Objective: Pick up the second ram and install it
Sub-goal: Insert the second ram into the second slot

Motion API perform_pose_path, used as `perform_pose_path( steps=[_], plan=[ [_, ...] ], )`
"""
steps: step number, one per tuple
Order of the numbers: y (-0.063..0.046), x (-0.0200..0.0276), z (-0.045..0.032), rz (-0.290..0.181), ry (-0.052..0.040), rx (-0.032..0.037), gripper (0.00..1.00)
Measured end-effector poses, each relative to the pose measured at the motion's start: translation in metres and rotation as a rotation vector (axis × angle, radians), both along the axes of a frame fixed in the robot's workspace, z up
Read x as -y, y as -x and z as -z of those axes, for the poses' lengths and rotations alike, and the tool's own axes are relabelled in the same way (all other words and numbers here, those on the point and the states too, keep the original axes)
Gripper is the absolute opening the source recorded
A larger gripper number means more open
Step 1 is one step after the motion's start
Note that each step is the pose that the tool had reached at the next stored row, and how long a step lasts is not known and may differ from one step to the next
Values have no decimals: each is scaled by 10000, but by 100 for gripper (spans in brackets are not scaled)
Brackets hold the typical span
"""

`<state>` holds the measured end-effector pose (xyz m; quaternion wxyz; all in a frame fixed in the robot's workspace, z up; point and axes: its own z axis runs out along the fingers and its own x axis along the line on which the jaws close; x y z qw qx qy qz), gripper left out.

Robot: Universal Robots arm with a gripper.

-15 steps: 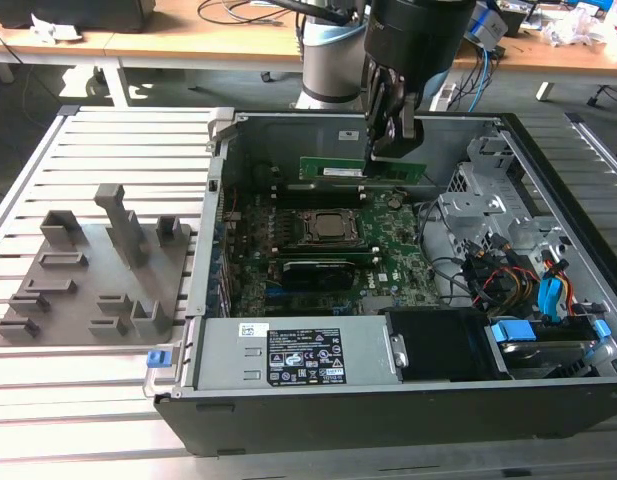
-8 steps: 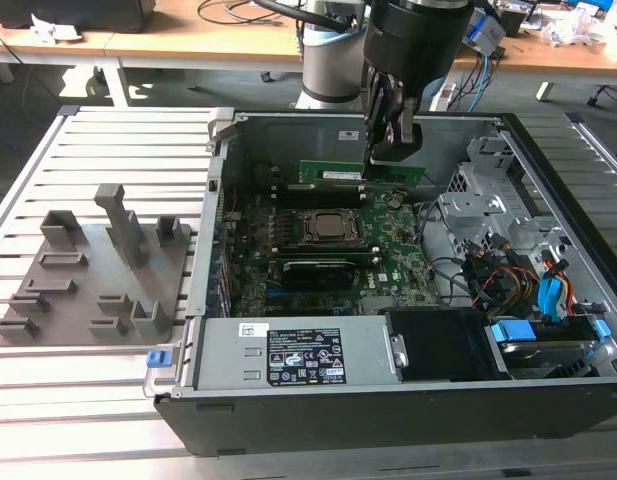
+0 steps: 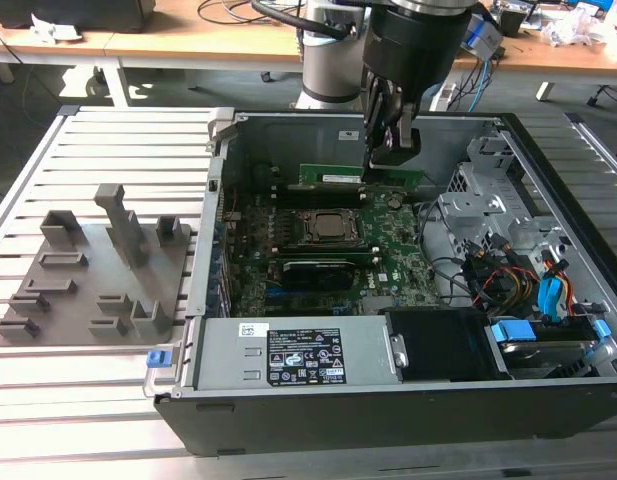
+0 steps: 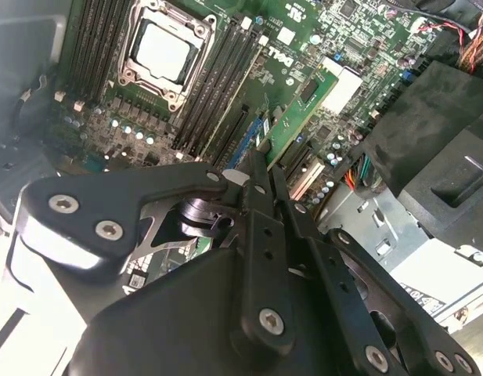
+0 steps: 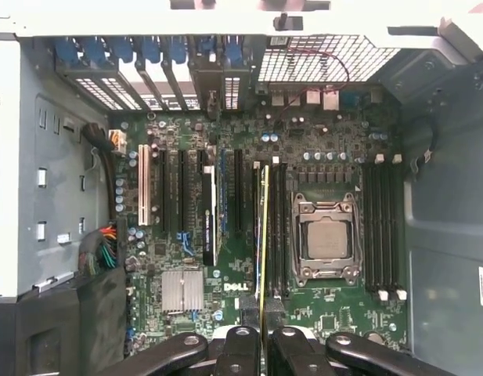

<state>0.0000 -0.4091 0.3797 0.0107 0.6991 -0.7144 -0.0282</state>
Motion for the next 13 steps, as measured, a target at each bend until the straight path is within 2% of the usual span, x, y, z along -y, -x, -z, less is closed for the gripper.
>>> perform_pose_path(
  steps=[13],
  plan=[
    [0,0,152,0,-1,1,14]
  ],
)
